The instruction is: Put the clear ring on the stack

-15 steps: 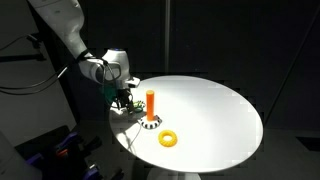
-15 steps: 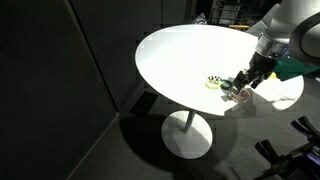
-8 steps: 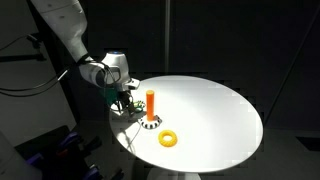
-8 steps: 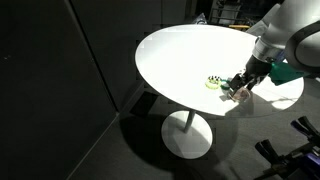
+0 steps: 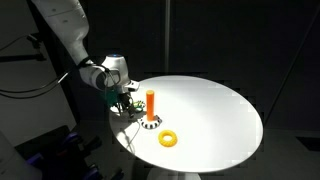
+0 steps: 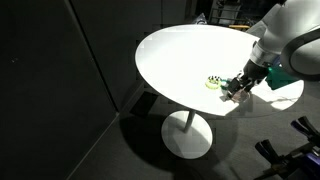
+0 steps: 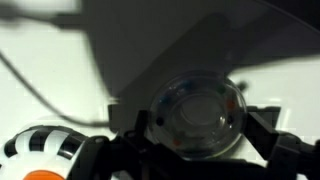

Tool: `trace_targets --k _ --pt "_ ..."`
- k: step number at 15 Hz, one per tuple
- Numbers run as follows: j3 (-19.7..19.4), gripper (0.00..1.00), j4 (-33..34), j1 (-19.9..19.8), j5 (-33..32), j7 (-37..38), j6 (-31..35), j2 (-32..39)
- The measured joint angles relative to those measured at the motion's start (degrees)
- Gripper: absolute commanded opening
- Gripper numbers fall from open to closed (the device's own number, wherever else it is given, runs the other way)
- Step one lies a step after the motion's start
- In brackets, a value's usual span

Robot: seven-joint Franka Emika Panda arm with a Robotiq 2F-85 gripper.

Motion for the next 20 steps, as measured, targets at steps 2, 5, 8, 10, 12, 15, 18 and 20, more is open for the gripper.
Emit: trace_targets --k 2,5,8,10,12,15,18,20 --pt "-0.53 0.7 0.21 0.52 0.0 0.0 0.22 0.07" --pt "-0.93 0.7 0.27 0.76 0.0 0.0 0.22 0.07" --pt "-1.01 0.7 0.27 0.59 0.07 -0.06 -0.85 -0.82" --pt "-0.64 0.7 0.27 0.0 0.59 -0.55 -3.37 -2.56" --pt "-0.21 0.7 0.26 -0.81 1.38 -1.36 -6.76 -5.09" --pt "-0.18 0.7 0.36 -2.01 1.4 -1.43 -11.93 -9.32" --pt "-0.26 0.7 0.71 -3.45 1.4 -1.44 -15.96 -13.27" --pt "-0.32 0.7 1.17 -4.4 1.4 -1.46 -18.24 -15.68"
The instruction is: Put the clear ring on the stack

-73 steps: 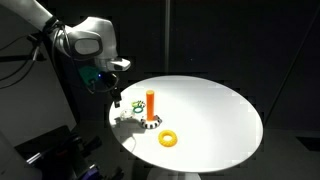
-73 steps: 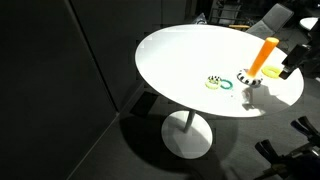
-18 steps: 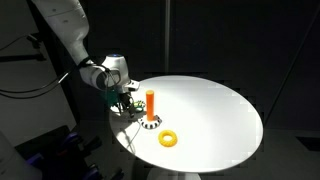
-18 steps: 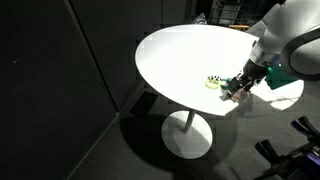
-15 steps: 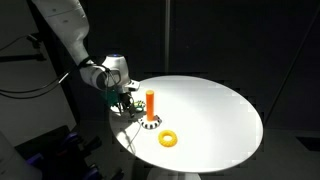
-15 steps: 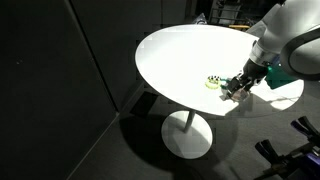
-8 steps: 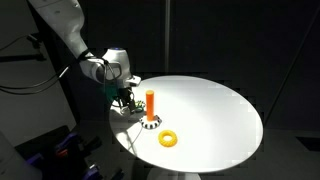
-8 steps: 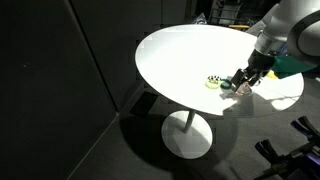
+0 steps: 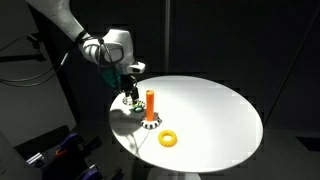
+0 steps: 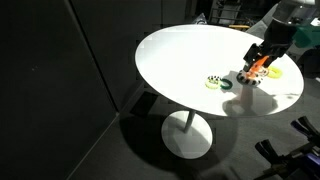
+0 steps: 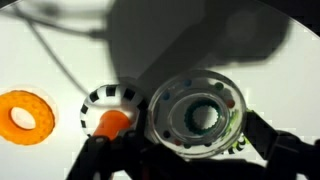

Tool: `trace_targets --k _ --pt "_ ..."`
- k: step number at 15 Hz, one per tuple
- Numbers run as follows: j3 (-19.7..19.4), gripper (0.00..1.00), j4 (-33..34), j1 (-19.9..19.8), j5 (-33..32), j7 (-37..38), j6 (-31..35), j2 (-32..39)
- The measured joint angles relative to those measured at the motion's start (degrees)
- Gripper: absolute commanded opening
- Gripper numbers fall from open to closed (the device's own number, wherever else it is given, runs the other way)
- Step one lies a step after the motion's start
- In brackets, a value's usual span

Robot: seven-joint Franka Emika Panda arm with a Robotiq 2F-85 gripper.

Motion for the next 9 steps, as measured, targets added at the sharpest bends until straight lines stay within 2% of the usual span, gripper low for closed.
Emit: trace_targets --k 9 --pt "-0.73 0.7 3.23 -3.13 -0.01 0.0 -7.34 -7.34"
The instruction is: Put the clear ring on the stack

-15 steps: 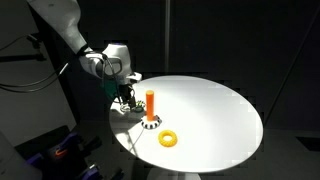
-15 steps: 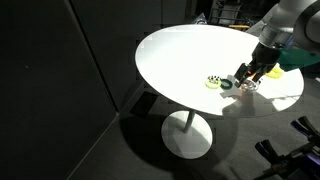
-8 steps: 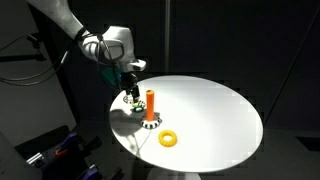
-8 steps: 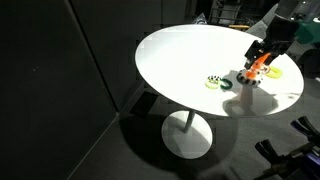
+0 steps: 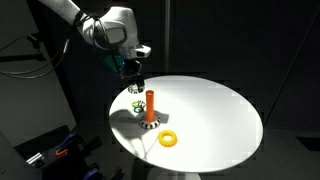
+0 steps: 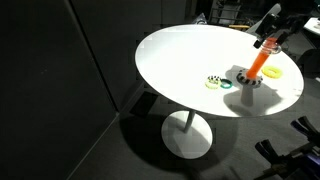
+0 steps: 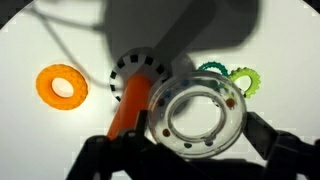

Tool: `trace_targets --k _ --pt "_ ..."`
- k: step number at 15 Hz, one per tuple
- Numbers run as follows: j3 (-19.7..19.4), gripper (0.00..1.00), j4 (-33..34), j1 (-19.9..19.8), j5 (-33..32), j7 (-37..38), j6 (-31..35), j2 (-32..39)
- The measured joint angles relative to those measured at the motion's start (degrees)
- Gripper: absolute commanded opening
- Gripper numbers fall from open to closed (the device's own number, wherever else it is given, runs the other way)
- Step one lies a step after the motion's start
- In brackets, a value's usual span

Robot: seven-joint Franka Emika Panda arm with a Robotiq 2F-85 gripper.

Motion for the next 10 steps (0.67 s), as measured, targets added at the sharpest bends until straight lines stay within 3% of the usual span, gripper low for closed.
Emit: trace_targets --k 10 --pt "-1.24 0.7 2.93 -3.05 -0.08 0.0 -3.96 -1.64"
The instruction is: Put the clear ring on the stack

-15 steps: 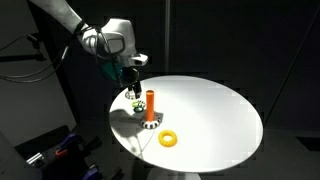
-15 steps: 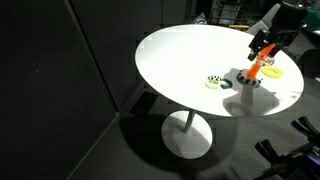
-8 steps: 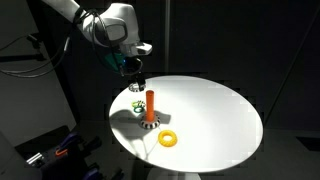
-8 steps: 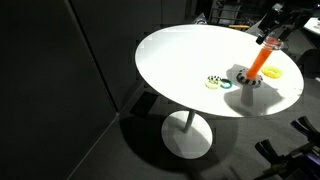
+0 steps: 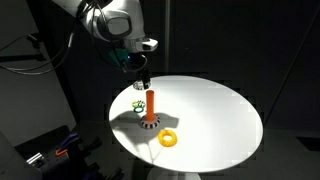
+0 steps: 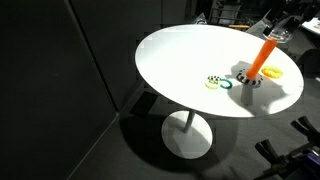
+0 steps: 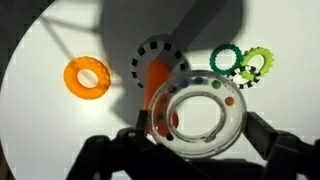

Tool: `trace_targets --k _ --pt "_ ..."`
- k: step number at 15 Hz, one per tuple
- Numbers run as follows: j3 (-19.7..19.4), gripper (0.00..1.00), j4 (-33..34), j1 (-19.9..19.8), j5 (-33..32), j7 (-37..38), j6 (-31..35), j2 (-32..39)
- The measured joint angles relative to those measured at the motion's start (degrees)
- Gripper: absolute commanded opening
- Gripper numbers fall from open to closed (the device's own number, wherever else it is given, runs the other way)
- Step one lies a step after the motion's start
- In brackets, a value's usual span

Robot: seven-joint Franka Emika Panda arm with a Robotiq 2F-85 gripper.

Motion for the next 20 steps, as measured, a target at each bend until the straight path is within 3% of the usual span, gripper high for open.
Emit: trace_targets --k 20 --pt "-2.76 0.7 6.92 -1.39 0.0 0.24 -4.15 9.35"
